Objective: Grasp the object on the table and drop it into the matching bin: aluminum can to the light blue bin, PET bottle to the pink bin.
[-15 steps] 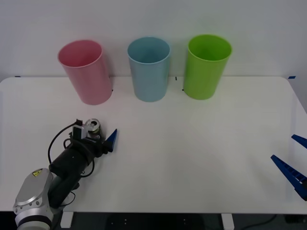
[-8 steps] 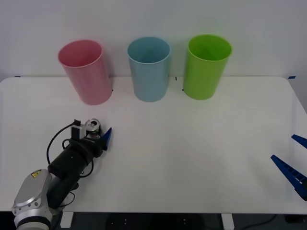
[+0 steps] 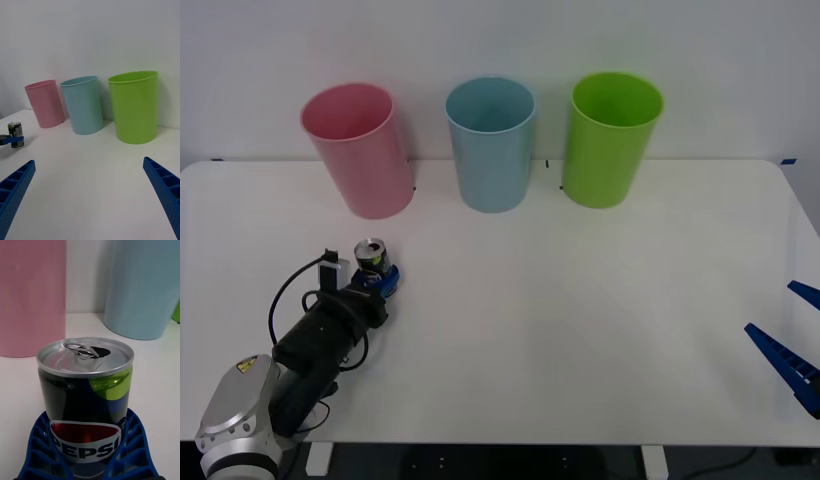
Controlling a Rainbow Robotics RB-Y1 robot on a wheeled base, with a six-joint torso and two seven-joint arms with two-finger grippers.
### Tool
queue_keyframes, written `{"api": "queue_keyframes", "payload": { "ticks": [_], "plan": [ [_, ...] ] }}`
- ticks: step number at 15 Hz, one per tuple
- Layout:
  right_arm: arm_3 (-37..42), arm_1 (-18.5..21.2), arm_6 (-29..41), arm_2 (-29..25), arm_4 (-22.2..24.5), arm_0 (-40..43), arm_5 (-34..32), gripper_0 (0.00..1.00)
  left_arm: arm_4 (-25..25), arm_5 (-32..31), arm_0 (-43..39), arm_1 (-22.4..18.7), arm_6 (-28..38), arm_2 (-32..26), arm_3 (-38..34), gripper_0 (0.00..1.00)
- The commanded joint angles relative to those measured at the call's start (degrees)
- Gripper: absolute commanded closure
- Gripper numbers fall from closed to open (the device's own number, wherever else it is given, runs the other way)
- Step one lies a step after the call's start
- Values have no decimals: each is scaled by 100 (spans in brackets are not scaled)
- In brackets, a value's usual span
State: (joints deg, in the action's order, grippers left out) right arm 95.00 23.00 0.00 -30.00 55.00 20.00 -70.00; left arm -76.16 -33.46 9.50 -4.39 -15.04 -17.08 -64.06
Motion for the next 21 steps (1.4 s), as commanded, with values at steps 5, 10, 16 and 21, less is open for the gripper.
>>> {"api": "queue_keyframes", "payload": {
  "ticks": [5, 10, 16, 21],
  "plan": [
    [0, 0, 0, 0, 0, 0, 0, 0, 145, -3, 78, -1, 1, 108, -62, 100],
    [0, 0, 0, 0, 0, 0, 0, 0, 576, -3, 78, -1, 124, 416, -686, 100],
    [0, 0, 0, 0, 0, 0, 0, 0, 892, 85, 218, -106, 397, 530, -1222, 100],
    [0, 0, 0, 0, 0, 0, 0, 0, 1235, 85, 632, -598, 942, 864, -1284, 100]
  ]
}}
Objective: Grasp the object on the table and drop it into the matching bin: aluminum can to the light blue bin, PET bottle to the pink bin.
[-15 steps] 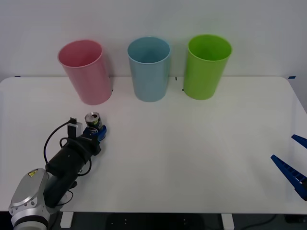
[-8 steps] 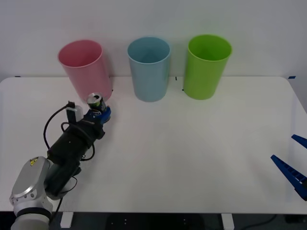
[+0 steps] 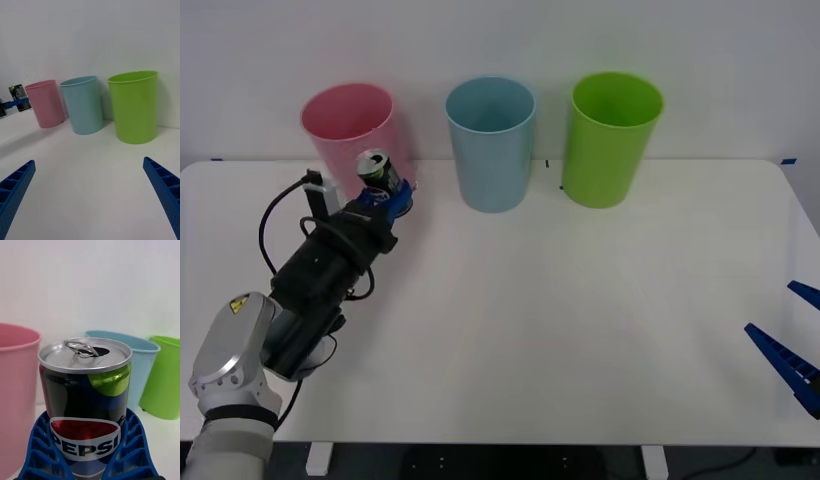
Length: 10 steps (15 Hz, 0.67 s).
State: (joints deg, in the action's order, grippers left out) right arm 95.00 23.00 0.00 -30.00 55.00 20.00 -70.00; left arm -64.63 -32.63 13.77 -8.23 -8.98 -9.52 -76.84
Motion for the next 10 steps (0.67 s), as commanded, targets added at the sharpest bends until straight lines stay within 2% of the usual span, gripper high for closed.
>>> {"api": "queue_keyframes", "payload": {
  "ticks": [1, 6, 8, 10],
  "plan": [
    [0, 0, 0, 0, 0, 0, 0, 0, 47, 19, 346, -329, 599, 161, 3, 100],
    [0, 0, 0, 0, 0, 0, 0, 0, -252, 46, 1022, -531, 1522, 188, 12, 100],
    [0, 0, 0, 0, 0, 0, 0, 0, -349, 55, 1295, -531, 1645, 196, 143, 100],
    [0, 0, 0, 0, 0, 0, 0, 0, -419, 90, 1769, -531, 1618, 223, 565, 100]
  ]
}}
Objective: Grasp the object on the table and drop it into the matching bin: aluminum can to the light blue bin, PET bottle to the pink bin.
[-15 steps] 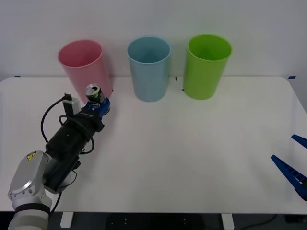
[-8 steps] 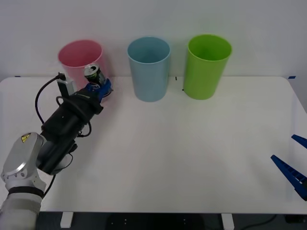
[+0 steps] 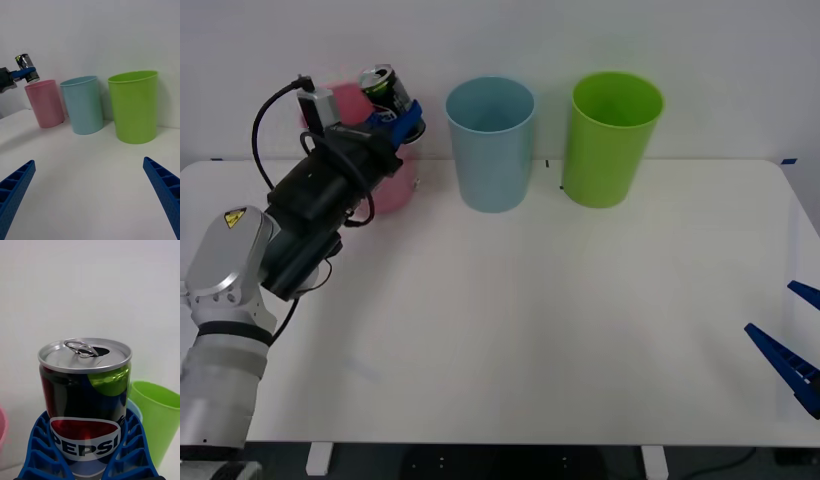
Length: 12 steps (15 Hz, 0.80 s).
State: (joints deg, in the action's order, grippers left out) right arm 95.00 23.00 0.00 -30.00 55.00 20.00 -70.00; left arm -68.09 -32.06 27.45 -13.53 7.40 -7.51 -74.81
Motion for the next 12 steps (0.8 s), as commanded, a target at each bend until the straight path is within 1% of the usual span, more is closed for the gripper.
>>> {"api": "queue_keyframes", "payload": {
  "ticks": [1, 5, 9, 12],
  "plan": [
    [0, 0, 0, 0, 0, 0, 0, 0, -117, 59, 621, 0, -19, 21, 573, 100],
    [0, 0, 0, 0, 0, 0, 0, 0, -125, 349, 1570, 8, -19, 197, 1469, 100],
    [0, 0, 0, 0, 0, 0, 0, 0, 147, 938, 2634, 8, -107, 716, 2665, 100],
    [0, 0, 0, 0, 0, 0, 0, 0, 446, 1395, 3170, 26, -222, 1190, 3271, 100]
  ]
}}
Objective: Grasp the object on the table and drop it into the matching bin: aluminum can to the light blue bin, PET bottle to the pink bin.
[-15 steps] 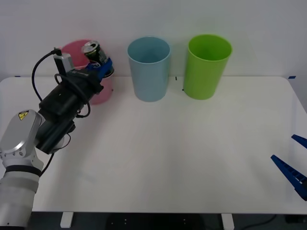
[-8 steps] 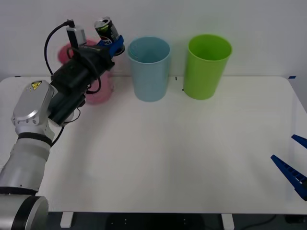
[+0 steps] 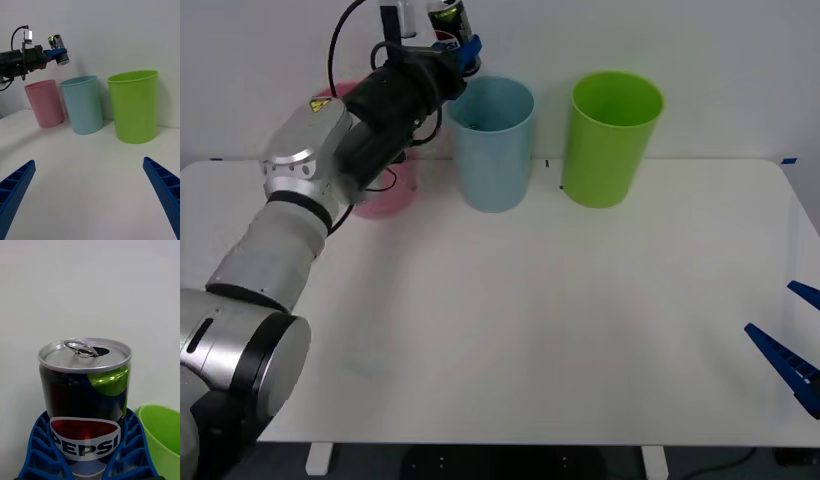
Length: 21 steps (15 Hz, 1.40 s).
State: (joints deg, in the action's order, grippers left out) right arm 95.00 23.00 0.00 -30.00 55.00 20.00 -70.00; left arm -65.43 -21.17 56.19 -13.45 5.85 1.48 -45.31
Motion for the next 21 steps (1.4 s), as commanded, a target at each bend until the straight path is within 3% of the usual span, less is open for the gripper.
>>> {"api": "queue_keyframes", "payload": {
  "ticks": [1, 6, 14, 15, 16, 21],
  "plan": [
    [0, 0, 0, 0, 0, 0, 0, 0, 259, 465, 411, 71, -102, 406, 427, 100],
    [0, 0, 0, 0, 0, 0, 0, 0, 189, 983, 586, 501, -278, 467, 515, 100],
    [0, 0, 0, 0, 0, 0, 0, 0, 189, 992, 595, 528, -304, 467, 523, 98],
    [0, 0, 0, 0, 0, 0, 0, 0, 189, 1009, 586, 528, -295, 467, 515, 61],
    [0, 0, 0, 0, 0, 0, 0, 0, 189, 1045, 586, 528, -304, 458, 515, 0],
    [0, 0, 0, 0, 0, 0, 0, 0, 259, 1071, 586, 510, -295, 449, 515, 0]
  ]
}}
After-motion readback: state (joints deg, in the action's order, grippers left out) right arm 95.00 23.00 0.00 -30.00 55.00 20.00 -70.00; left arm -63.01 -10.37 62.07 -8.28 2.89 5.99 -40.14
